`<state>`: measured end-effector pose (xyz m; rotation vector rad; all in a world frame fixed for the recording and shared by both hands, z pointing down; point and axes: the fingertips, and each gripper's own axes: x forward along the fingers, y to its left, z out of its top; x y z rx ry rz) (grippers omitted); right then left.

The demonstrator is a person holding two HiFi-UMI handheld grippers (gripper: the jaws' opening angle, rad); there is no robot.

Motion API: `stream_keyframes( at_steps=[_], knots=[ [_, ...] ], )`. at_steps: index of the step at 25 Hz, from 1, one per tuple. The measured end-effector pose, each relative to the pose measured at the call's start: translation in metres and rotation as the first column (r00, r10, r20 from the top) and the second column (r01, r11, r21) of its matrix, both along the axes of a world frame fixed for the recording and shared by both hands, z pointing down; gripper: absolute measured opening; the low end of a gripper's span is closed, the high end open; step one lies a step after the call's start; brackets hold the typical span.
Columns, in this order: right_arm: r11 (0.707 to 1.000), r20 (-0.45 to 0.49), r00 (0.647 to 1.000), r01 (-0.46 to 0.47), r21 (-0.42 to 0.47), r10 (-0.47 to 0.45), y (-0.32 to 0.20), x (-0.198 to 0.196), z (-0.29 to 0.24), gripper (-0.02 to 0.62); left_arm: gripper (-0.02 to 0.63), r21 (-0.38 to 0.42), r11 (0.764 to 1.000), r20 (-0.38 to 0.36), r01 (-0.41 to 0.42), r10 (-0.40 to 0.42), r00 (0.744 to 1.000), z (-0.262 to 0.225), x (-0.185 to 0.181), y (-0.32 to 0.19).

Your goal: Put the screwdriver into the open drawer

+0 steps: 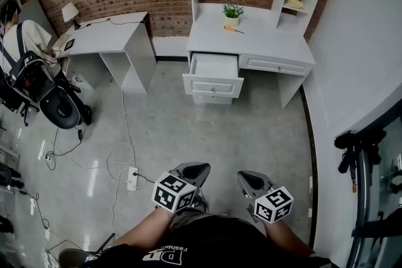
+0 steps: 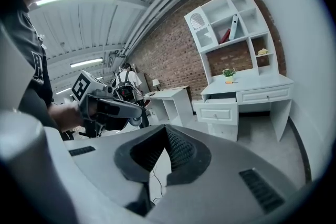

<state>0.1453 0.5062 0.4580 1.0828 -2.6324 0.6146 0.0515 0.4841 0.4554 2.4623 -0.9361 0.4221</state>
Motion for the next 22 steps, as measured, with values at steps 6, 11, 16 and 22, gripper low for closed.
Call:
stream_keyframes(
  at_steps=[6, 11, 16, 22],
  knots=[
    [1.0, -0.005, 1.0, -0.007, -0.019, 0.006, -0.027, -0.011, 0.004, 0.005, 0.02, -0.005, 1.0, -0.001, -0.009, 0.009, 1.0, 0.002, -0.011, -0.029],
    [1.0, -0.015, 1.0, -0.012, -0.025, 0.011, -0.056, -0.019, 0.004, 0.005, 0.02, 0.01, 1.0, -0.005, -0.021, 0.021, 1.0, -0.002, -0.019, -0.061],
    [1.0, -0.025, 0.999, -0.021, -0.021, 0.021, -0.085, -0.034, 0.003, 0.005, 0.02, 0.022, 0.999, -0.011, -0.04, 0.04, 0.999, -0.004, -0.033, -0.09],
    [0.999, -0.032, 0.999, -0.041, -0.024, 0.04, -0.116, -0.053, 0.004, 0.005, 0.02, 0.046, 0.998, -0.02, -0.047, 0.048, 0.999, -0.009, -0.054, -0.124]
  ],
)
